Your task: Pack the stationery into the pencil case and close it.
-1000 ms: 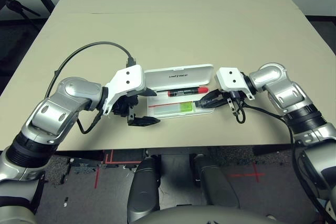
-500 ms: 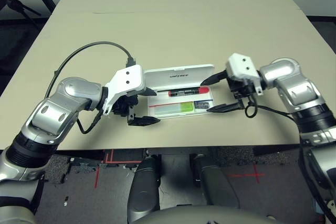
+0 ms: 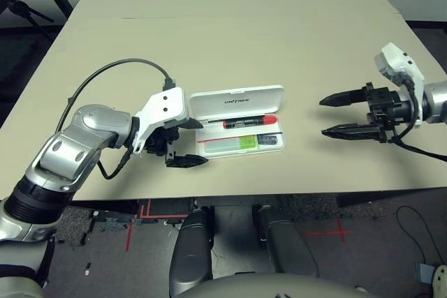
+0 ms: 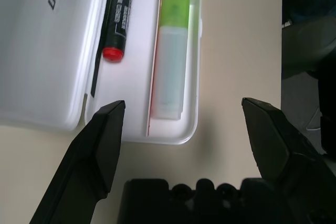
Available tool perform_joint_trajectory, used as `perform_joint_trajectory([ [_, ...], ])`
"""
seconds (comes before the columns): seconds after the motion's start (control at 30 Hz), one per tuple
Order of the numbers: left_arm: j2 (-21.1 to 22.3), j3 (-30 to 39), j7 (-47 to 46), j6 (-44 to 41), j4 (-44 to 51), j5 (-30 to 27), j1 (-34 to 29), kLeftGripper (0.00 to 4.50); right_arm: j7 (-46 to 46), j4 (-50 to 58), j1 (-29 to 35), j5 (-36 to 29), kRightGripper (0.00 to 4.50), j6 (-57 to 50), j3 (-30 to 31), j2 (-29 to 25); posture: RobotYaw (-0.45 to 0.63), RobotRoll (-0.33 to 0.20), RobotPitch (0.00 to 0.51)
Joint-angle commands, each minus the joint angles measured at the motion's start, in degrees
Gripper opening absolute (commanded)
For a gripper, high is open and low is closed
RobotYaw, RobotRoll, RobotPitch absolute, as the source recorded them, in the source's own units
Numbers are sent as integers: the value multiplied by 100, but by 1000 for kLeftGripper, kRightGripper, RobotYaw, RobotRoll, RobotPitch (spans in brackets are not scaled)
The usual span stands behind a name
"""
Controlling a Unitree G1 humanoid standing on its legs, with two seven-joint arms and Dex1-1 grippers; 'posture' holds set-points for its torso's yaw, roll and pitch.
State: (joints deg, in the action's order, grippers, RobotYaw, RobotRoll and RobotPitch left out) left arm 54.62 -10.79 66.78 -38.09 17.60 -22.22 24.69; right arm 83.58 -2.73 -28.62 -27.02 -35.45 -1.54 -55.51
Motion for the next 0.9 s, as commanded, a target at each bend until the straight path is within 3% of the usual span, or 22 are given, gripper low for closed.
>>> perform_joint_trajectory([
  [0.03, 159, 107, 85, 18, -158, 62, -75, 4500, -139, 248, 131, -153, 4453, -100, -152, -37, -22, 0, 186],
  [0.17, 306, 151, 115, 32, -388, 131, -56, 4500, -259, 372, 221, -207, 4453, -127, -138, -17, -22, 0, 186],
  [0.27, 562, 94, 161, 212, -804, 435, -17, 3871, -315, 395, 234, -196, 4500, -92, -87, -6, -22, 0, 186],
  [0.4, 693, 18, 207, 498, -1236, 786, 116, 2312, -326, 368, 182, -170, 4500, -55, -20, 7, -14, 0, 186],
  [0.57, 566, -35, 176, 738, -1659, 1093, 479, 281, -336, 330, 138, -142, 4500, 5, 54, 57, -7, 0, 184],
  [0.6, 514, -45, 158, 770, -1739, 1139, 560, 43, -336, 333, 132, -142, 4500, 11, 67, 65, -7, 0, 184],
  [0.9, -418, -45, -405, 1168, -2719, 1649, 1229, 43, -340, 389, 120, -137, 4500, 52, 134, 107, -12, 0, 183],
])
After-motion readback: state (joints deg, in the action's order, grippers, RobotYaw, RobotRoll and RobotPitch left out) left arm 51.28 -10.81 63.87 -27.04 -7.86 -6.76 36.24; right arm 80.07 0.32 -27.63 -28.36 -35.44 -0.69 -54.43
